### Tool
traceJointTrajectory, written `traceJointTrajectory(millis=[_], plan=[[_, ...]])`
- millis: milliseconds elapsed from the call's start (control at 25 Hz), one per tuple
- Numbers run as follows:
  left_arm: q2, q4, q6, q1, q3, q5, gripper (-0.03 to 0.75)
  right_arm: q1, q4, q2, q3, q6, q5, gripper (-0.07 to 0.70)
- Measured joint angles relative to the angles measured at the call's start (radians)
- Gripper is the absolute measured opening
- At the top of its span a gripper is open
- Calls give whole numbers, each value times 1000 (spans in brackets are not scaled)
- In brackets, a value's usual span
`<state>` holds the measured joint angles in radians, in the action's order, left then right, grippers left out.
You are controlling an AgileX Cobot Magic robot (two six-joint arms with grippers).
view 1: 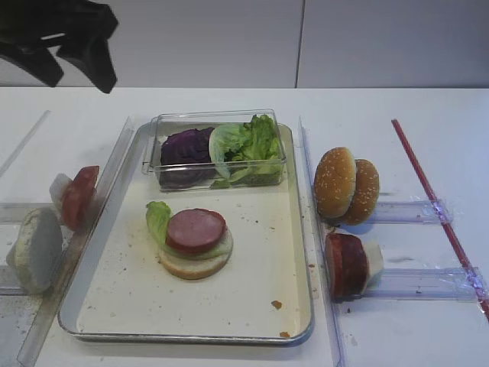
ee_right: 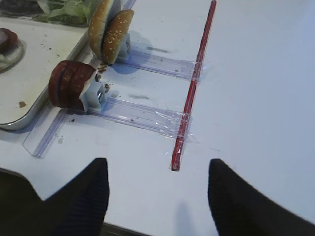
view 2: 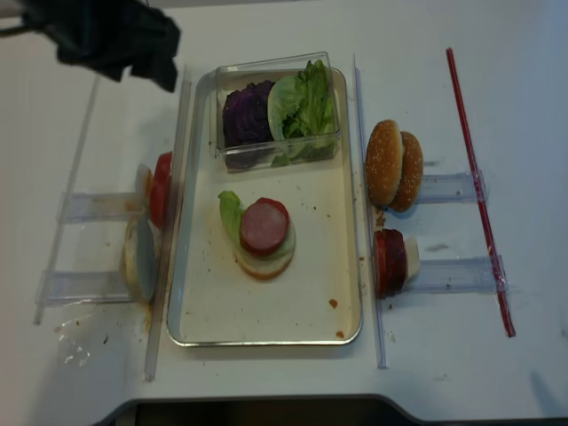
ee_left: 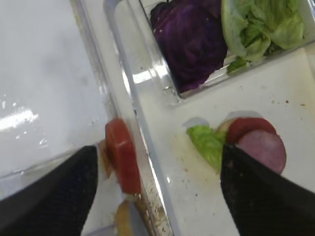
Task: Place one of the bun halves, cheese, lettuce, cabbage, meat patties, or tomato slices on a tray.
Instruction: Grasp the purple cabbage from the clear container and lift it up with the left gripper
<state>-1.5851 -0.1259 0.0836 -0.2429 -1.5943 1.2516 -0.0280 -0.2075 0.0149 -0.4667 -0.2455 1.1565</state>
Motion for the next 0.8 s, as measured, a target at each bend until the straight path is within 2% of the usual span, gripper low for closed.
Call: traceJointTrajectory(millis=[360, 800], plan=[[-301, 20, -3, -110, -210, -3, 497, 0, 0, 0, 0, 0, 0, 456], [-491, 25, -5, -117, -348, -11, 497, 0, 0, 0, 0, -2, 0, 455]])
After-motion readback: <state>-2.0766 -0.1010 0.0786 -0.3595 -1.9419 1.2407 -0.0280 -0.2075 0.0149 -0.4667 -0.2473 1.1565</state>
